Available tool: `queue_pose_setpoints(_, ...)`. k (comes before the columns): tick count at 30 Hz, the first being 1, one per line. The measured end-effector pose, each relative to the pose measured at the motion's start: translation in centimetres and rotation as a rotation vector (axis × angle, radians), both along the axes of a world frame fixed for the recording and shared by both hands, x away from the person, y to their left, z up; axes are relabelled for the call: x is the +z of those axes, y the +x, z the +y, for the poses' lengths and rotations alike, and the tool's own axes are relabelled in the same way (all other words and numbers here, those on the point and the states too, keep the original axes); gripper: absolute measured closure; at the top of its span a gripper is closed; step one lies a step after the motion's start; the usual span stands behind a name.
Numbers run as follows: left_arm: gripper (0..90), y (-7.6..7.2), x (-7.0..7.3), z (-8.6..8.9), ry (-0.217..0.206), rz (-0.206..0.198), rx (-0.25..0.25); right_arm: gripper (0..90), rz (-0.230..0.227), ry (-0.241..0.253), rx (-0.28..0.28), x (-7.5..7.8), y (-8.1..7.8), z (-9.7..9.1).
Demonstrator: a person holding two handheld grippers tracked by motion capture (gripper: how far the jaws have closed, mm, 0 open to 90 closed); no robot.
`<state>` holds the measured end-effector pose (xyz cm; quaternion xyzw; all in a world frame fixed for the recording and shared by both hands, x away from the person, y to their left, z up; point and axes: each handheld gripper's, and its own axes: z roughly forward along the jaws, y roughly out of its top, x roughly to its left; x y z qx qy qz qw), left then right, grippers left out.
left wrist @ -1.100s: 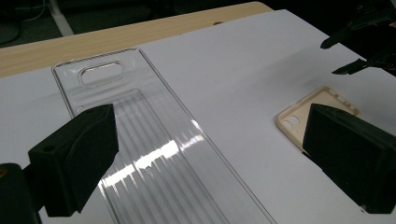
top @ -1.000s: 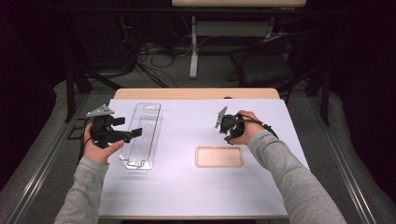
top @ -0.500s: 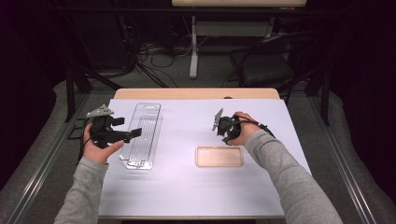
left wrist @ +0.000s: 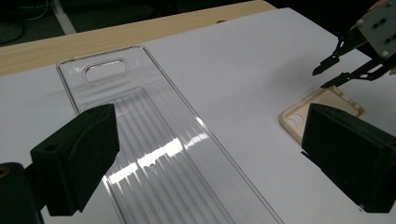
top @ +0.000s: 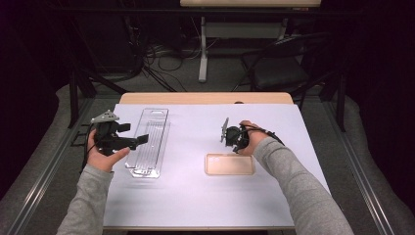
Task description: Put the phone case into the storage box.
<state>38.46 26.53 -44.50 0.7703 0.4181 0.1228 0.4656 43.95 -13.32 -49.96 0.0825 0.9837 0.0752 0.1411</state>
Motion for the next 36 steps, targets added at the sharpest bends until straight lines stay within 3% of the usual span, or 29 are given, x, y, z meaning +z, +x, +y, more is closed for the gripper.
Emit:
queue_pose_setpoints(15, 4.3, 0.0, -0.1, 0.1, 0.0, 0.003, 0.003, 76.8, 0.035, -0.015, 0.034, -1.8, 0.0, 0.6)
queue_pose_setpoints(36, 4.4, 0.1, -0.2, 0.1, 0.001, 0.006, 0.002, 82.7, 0.04, -0.077, 0.074, -2.7, 0.0, 1.0)
